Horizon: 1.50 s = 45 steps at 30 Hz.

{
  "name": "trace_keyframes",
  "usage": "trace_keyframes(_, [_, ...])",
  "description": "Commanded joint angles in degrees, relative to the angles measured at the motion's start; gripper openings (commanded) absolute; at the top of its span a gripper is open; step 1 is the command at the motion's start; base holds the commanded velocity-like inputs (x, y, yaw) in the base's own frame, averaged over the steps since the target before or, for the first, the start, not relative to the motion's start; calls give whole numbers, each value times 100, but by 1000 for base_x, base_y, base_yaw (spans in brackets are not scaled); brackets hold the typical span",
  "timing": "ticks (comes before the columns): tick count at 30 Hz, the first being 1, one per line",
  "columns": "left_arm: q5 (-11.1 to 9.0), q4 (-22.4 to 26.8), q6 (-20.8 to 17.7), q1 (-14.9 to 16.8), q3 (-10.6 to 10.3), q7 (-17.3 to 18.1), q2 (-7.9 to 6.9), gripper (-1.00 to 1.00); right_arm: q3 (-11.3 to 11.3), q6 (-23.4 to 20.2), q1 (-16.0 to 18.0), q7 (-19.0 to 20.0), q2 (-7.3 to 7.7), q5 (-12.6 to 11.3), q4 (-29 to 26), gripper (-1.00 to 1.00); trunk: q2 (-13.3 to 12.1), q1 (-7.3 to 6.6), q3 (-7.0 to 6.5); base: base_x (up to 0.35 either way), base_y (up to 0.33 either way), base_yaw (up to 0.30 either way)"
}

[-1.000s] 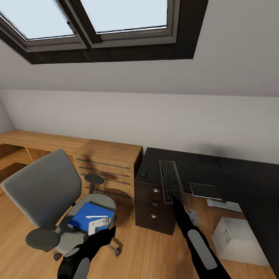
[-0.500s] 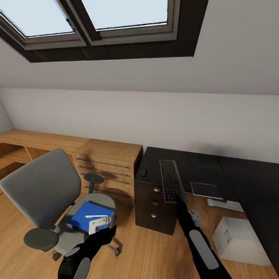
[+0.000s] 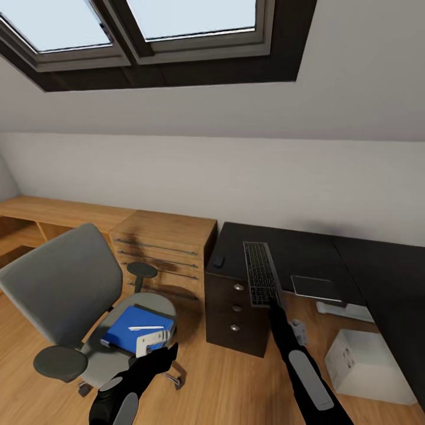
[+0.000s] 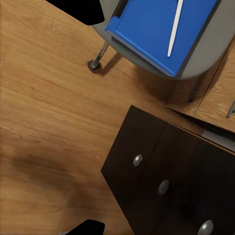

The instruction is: In the bedroom, organize the workspace by keeping the computer under the desk, ensuring the monitor is on the desk, placing the keyboard on the desk next to the monitor, placing the mouse on the desk next to the keyboard, moving the folder from the swivel chair onto the desk next to the mouse, stacking the notebook on top of the folder with the pen on top of the notebook, and positioning the swivel chair next to the desk.

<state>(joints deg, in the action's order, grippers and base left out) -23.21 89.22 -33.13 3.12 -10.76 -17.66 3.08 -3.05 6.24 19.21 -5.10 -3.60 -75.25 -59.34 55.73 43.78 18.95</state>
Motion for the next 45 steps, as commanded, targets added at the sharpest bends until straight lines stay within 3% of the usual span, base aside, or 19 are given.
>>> trace_keyframes(1, [-61,8,-16,4,-5,-54,0,100,-19,75,4,-24,4,-60,-7,100,47,23,26,0,0,0])
trace_keyframes(8, [-60,8,-17,4,-5,-54,-2,100,-17,233,4,-14,57,-48,230,100,328,177,151,0,0,0])
trace_keyframes(14, [-60,8,-18,4,-9,-54,-2,100,-20,197,4,-16,311,-44,494,100,568,309,259,0,0,0])
trace_keyframes(28, [-60,-1,-18,4,-34,-54,0,100,-28,108,9,-8,637,-43,534,100,1130,616,511,0,0,0])
trace_keyframes(31, [-60,-1,-18,4,-73,-54,0,100,-27,-91,11,67,647,-44,536,100,1250,682,564,0,0,0])
trace_keyframes(37, [-55,-9,-18,4,-107,-54,-4,100,-21,-534,10,578,651,-74,573,100,1491,814,672,0,0,0])
trace_keyframes(45, [-52,-10,-18,4,-110,-55,-9,100,-18,-741,10,649,658,-77,658,100,1812,990,816,0,0,0])
